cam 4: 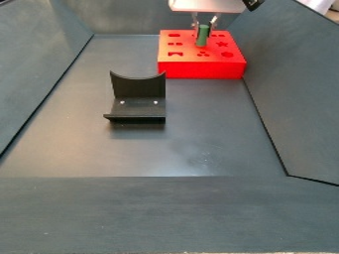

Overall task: Pick up the round object. Move up. Move to above the board. Insert the round object.
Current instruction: Insert the round object.

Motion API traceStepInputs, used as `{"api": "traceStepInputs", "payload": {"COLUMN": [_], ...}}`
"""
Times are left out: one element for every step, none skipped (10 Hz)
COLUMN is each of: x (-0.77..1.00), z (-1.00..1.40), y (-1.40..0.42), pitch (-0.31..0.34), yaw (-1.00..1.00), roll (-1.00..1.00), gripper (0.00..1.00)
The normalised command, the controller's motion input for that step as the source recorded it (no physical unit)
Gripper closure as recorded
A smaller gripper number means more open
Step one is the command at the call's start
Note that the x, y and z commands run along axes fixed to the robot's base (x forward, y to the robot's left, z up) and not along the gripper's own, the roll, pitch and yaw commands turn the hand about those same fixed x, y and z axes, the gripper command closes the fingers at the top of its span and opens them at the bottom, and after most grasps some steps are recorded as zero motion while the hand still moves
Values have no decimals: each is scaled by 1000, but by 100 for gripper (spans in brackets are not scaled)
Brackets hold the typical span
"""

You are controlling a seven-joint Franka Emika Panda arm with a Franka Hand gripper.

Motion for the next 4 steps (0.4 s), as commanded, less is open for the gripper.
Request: {"api": "traceStepInputs", "payload": {"x": [9,0,0,0], "z": [-894,-74,0,0], "y": [0,0,0,0], "pitch": [-176,-30,-14,0], "yaw": [0,0,0,0], "roll": [7,0,0,0], "gripper": [100,100,100,100]}}
